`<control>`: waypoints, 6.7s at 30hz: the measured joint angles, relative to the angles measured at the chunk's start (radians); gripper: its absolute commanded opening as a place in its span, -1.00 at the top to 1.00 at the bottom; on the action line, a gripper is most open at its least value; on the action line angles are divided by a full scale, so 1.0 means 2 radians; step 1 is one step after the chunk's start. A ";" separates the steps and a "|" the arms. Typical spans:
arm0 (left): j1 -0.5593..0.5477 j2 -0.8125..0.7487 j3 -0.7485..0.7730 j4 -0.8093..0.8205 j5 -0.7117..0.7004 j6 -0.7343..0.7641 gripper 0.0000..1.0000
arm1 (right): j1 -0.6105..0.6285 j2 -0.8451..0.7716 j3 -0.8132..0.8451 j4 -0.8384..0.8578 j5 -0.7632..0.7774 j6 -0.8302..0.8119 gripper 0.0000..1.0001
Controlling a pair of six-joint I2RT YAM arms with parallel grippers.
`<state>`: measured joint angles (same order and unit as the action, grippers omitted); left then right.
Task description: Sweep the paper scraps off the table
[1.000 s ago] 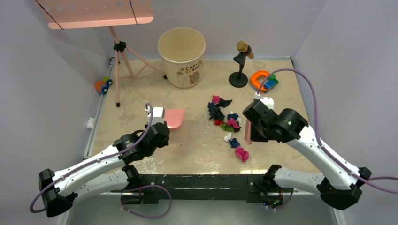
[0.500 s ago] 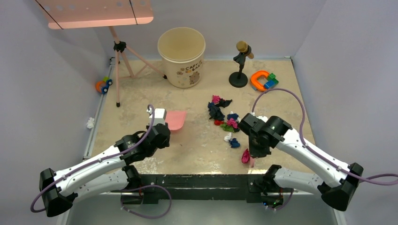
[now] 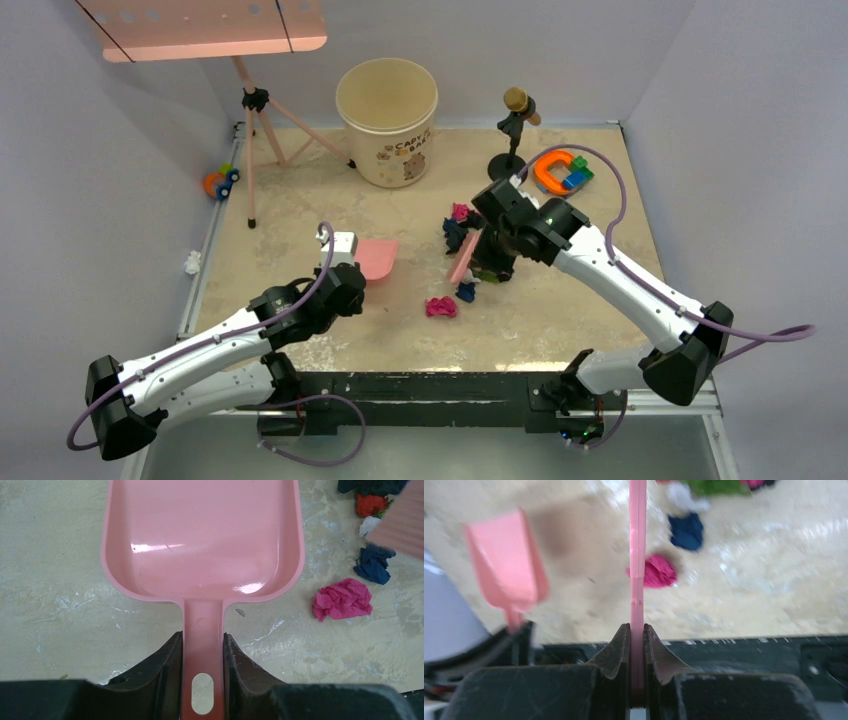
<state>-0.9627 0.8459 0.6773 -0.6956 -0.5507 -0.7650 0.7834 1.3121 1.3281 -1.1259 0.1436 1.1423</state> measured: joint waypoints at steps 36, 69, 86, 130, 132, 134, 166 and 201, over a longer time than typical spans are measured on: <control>0.000 0.004 0.028 -0.064 -0.007 0.001 1.00 | 0.039 0.110 0.031 -0.026 0.062 -0.356 1.00; -0.074 0.177 0.011 0.145 0.279 0.186 1.00 | -0.067 0.175 0.059 -0.076 0.202 -0.345 1.00; -0.074 0.272 0.036 0.222 0.226 0.220 1.00 | -0.062 0.057 0.065 -0.041 0.020 -0.381 1.00; -0.074 0.299 0.041 0.221 0.165 0.144 1.00 | -0.076 0.235 0.126 -0.046 0.254 -0.398 1.00; -0.074 0.301 0.042 0.220 0.162 0.143 1.00 | -0.071 0.255 0.125 -0.041 0.239 -0.419 1.00; -0.074 0.302 0.042 0.220 0.159 0.143 1.00 | -0.058 0.259 0.124 -0.035 0.212 -0.444 1.00; -0.076 0.246 0.016 0.259 0.112 0.177 1.00 | -0.085 -0.033 0.060 0.030 0.089 -0.435 1.00; 0.118 0.365 0.576 -0.110 0.146 0.231 1.00 | -0.111 -0.136 -0.051 0.077 0.129 -0.385 1.00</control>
<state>-0.7265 1.5757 1.8297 -0.9165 -0.2581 -0.3023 0.5617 1.0397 1.2266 -0.9718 0.4015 0.3721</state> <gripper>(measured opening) 0.336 0.095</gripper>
